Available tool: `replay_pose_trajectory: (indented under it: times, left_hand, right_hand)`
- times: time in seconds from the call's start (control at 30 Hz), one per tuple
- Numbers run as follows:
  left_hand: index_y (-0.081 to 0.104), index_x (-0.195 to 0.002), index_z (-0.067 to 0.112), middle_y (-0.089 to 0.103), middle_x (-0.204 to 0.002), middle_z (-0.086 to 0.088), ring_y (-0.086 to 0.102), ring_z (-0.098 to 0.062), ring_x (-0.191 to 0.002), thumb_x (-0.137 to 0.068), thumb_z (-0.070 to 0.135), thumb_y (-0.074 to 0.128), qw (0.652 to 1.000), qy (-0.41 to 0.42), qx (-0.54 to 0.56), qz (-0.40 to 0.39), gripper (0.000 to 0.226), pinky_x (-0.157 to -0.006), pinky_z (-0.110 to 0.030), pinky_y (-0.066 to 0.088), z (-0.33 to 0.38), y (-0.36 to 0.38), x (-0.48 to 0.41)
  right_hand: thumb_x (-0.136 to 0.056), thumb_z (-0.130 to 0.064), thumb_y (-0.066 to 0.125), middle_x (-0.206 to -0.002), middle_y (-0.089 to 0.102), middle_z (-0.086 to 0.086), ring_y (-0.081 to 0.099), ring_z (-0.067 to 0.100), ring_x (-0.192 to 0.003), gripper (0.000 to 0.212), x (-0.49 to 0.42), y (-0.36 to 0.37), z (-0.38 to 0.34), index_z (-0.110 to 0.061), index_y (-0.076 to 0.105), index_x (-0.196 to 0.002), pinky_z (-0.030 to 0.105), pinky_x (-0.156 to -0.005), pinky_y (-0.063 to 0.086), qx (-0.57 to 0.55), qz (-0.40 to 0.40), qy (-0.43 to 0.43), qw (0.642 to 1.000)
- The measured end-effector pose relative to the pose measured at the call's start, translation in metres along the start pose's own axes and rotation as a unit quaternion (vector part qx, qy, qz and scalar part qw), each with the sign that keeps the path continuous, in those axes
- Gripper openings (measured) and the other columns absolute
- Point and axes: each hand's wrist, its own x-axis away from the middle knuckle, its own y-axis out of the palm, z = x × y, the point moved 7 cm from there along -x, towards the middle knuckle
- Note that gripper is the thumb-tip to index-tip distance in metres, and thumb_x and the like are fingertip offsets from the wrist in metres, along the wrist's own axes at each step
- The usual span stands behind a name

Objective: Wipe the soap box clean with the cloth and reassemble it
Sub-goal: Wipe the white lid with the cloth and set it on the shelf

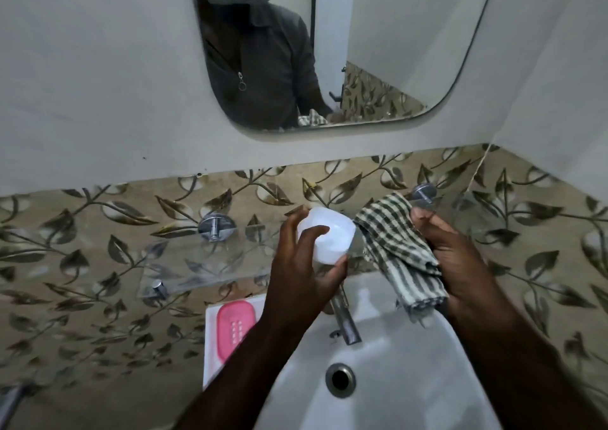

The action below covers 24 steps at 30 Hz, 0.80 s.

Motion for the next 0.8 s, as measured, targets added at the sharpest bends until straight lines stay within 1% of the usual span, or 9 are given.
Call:
replay_pose_trajectory:
  times: [0.13, 0.23, 0.3, 0.43, 0.5, 0.57, 0.63, 0.7, 0.8]
  left_hand:
    - [0.058, -0.118, 0.01, 0.047, -0.137, -0.018, 0.046, -0.035, -0.127, -0.073, 0.041, 0.074, 0.995, -0.061, -0.061, -0.053, 0.057, -0.1, -0.048, 0.045, -0.003, 0.029, -0.011]
    - [0.054, -0.127, 0.009, 0.051, -0.133, -0.019, 0.045, -0.036, -0.124, -0.075, 0.044, 0.07, 0.989, -0.039, -0.128, -0.068, 0.065, -0.104, -0.053, 0.039, -0.001, 0.045, -0.02]
    - [0.048, -0.134, 0.008, 0.05, -0.135, -0.018, 0.046, -0.036, -0.124, -0.078, 0.043, 0.07, 0.986, -0.045, -0.132, -0.096, 0.069, -0.105, -0.054, 0.037, -0.006, 0.053, -0.02]
    - [0.038, -0.143, 0.005, 0.043, -0.143, -0.022, 0.043, -0.039, -0.13, -0.079, 0.039, 0.068, 0.985, -0.047, -0.11, -0.124, 0.079, -0.106, -0.055, 0.036, -0.008, 0.05, -0.015]
    - [0.033, -0.147, 0.009, 0.039, -0.147, -0.017, 0.039, -0.032, -0.135, -0.078, 0.033, 0.068, 0.99, -0.051, -0.036, -0.124, 0.081, -0.109, -0.048, 0.036, 0.004, 0.038, -0.011]
    - [0.034, -0.146, 0.022, 0.042, -0.147, -0.002, 0.041, -0.014, -0.134, -0.078, 0.029, 0.068, 0.985, -0.098, 0.096, -0.102, 0.076, -0.108, -0.033, 0.039, 0.018, 0.017, 0.001]
    - [0.037, -0.14, 0.037, 0.049, -0.14, 0.012, 0.048, -0.001, -0.125, -0.076, 0.037, 0.068, 0.952, -0.184, 0.235, -0.071, 0.071, -0.099, -0.022, 0.046, 0.027, -0.003, 0.026]
    - [0.041, -0.13, 0.047, 0.057, -0.129, 0.017, 0.058, 0.001, -0.114, -0.066, 0.049, 0.071, 0.891, -0.294, 0.339, -0.066, 0.07, -0.086, -0.019, 0.052, 0.025, -0.005, 0.056]
    - [0.053, -0.121, 0.035, 0.069, -0.115, 0.003, 0.067, -0.008, -0.102, -0.071, 0.039, 0.076, 0.795, -0.41, 0.434, -0.109, 0.054, -0.076, -0.022, 0.055, 0.003, 0.015, 0.095]
  right_hand:
    - [-0.097, -0.033, 0.052, -0.105, 0.073, 0.024, 0.074, 0.03, -0.086, 0.042, 0.005, -0.018, 0.024, 0.003, 0.064, -0.115, 0.042, -0.076, 0.062, -0.094, 0.015, 0.085, 0.992]
    - [-0.093, -0.017, 0.055, -0.098, 0.073, 0.022, 0.075, 0.027, -0.08, 0.032, 0.006, -0.018, 0.031, 0.004, 0.063, -0.115, 0.035, -0.067, 0.062, -0.064, 0.006, 0.075, 0.995]
    - [-0.083, -0.005, 0.061, -0.109, 0.07, 0.026, 0.074, 0.03, -0.085, 0.042, 0.004, -0.022, 0.031, 0.004, 0.058, -0.125, 0.037, -0.069, 0.061, -0.017, 0.03, 0.047, 0.998]
    - [-0.077, -0.001, 0.066, -0.12, 0.066, 0.029, 0.07, 0.037, -0.097, 0.054, 0.002, -0.027, 0.029, 0.001, 0.055, -0.13, 0.053, -0.086, 0.058, 0.038, 0.044, 0.024, 0.998]
    - [-0.081, 0.001, 0.062, -0.119, 0.067, 0.028, 0.071, 0.034, -0.094, 0.05, 0.005, -0.026, 0.028, 0.001, 0.055, -0.13, 0.045, -0.078, 0.061, 0.048, 0.029, 0.025, 0.998]
    - [-0.079, 0.002, 0.061, -0.117, 0.068, 0.026, 0.073, 0.033, -0.093, 0.052, 0.014, -0.022, 0.027, 0.0, 0.054, -0.13, 0.038, -0.07, 0.062, 0.064, 0.007, 0.032, 0.997]
    - [-0.074, 0.004, 0.059, -0.113, 0.071, 0.022, 0.074, 0.031, -0.092, 0.051, 0.028, -0.018, 0.027, -0.003, 0.056, -0.125, 0.036, -0.068, 0.062, 0.081, -0.027, 0.04, 0.996]
    - [-0.073, 0.007, 0.057, -0.106, 0.074, 0.019, 0.074, 0.03, -0.087, 0.046, 0.041, -0.012, 0.035, -0.006, 0.06, -0.117, 0.037, -0.069, 0.063, 0.094, -0.07, 0.054, 0.992]
    - [-0.076, 0.007, 0.059, -0.108, 0.073, 0.019, 0.072, 0.031, -0.092, 0.041, 0.051, -0.011, 0.068, -0.004, 0.061, -0.115, 0.041, -0.079, 0.061, 0.145, -0.103, 0.108, 0.978]
